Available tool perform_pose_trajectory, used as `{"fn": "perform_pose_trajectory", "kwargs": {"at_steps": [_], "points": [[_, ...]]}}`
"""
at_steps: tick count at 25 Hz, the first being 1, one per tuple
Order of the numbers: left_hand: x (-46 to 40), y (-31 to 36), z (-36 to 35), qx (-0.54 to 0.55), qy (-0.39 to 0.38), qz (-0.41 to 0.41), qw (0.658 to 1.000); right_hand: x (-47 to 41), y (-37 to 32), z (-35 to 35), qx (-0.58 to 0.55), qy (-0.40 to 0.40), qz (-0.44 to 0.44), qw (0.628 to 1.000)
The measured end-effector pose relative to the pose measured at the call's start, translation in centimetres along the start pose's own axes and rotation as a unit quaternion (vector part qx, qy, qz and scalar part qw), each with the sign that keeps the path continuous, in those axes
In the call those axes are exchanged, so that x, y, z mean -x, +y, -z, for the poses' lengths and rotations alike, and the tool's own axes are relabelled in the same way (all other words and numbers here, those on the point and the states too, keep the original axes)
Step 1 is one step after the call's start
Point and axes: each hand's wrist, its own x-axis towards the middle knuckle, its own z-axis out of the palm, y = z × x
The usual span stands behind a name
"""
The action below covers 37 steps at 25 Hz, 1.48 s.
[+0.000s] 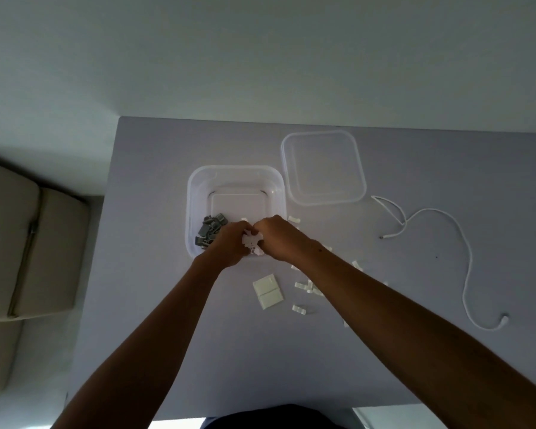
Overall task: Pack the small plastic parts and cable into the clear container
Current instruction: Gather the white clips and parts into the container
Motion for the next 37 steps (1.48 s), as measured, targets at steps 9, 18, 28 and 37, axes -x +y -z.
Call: {"fn": "perform_pose_trajectory", "kwargs": {"at_steps": [9,18,28,37], "points": [[5.5,6.1,-2.0,-0.074,0.148,-0.038,0.985,11.2,7.1,1.8,-0.365,0.268,-0.097,0.886],[9.0,11.7,-15.9,-0.049,0.041,-0.174,0.983,22.2,14.6,-8.5,-0.268,0.322,-0.278,0.865],[7.4,12.4,-20.8,-0.218,-0.004,-0.173,0.960,22.9,18.5,-11.4,-0.291,0.319,-0.251,0.866],[8.3,11.1,-17.4,-0.153,0.060,-0.143,0.976,19.8,18.5,-11.0,-0.189,0.266,-0.189,0.926]]}}
